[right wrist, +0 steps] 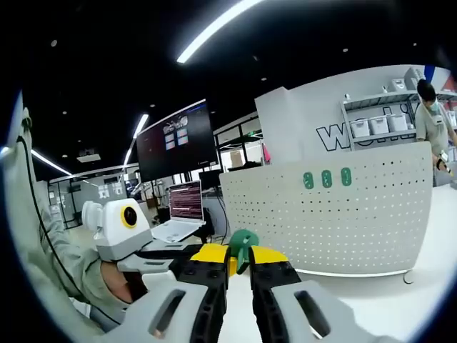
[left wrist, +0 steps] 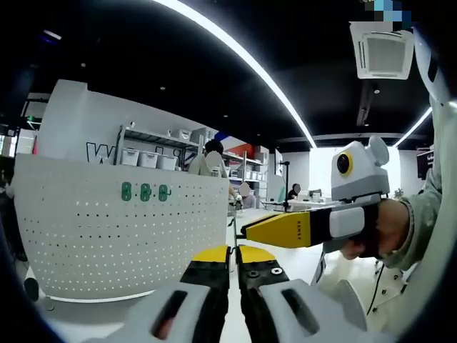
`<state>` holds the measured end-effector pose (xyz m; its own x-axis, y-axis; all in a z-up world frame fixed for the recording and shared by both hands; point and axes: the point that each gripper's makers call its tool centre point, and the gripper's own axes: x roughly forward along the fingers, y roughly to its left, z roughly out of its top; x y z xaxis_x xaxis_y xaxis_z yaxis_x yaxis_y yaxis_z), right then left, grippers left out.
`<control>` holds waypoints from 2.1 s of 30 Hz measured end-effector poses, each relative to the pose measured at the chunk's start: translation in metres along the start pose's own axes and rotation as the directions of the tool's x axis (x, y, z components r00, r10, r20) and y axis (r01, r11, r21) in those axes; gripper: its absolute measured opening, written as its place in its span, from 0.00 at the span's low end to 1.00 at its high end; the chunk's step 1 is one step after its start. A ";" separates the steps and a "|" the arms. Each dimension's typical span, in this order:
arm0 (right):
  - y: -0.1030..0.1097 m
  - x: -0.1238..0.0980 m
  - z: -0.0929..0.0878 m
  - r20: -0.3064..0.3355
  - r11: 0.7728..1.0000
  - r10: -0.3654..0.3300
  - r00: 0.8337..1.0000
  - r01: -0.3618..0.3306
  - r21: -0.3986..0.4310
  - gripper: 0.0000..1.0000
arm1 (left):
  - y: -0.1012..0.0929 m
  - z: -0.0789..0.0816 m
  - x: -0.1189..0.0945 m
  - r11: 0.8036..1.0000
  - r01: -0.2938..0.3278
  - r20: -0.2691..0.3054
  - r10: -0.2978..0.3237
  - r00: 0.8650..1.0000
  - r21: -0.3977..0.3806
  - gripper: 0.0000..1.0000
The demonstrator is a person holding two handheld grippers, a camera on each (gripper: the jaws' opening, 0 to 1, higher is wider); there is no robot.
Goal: Insert the hook assembly into the mounting plate slot until the hook locks in place.
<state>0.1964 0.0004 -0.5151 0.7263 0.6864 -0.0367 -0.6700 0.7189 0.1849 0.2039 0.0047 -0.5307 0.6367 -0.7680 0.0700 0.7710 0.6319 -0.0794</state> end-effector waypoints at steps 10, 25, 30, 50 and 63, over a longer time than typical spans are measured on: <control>-0.002 0.000 0.001 0.019 0.998 -0.001 1.000 0.000 0.067 0.03 | -0.002 0.004 0.002 1.000 0.009 0.020 -0.009 1.000 -0.012 0.03; -0.005 0.003 0.001 0.033 0.996 -0.014 0.999 0.011 0.084 0.01 | 0.002 -0.006 0.003 1.000 -0.009 -0.027 0.009 1.000 0.019 0.09; -0.007 0.004 0.001 0.036 0.997 -0.024 0.999 0.021 0.070 0.01 | 0.004 -0.010 0.002 0.999 -0.023 -0.045 0.024 0.999 0.028 0.18; -0.062 -0.001 -0.007 0.032 0.986 -0.165 0.986 0.166 -0.027 0.02 | 0.023 -0.073 -0.030 0.986 -0.125 -0.272 0.150 0.951 0.106 0.40; -0.130 -0.015 0.030 0.106 0.941 -0.326 0.939 0.333 -0.061 0.02 | 0.026 -0.082 -0.059 0.970 -0.175 -0.290 0.218 0.932 0.168 0.45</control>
<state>0.2770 -0.1070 -0.5092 0.9169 0.3990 0.0096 -0.3978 0.9118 0.1016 0.1856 0.0580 -0.6181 0.7567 -0.6080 -0.2403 0.6394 0.7649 0.0781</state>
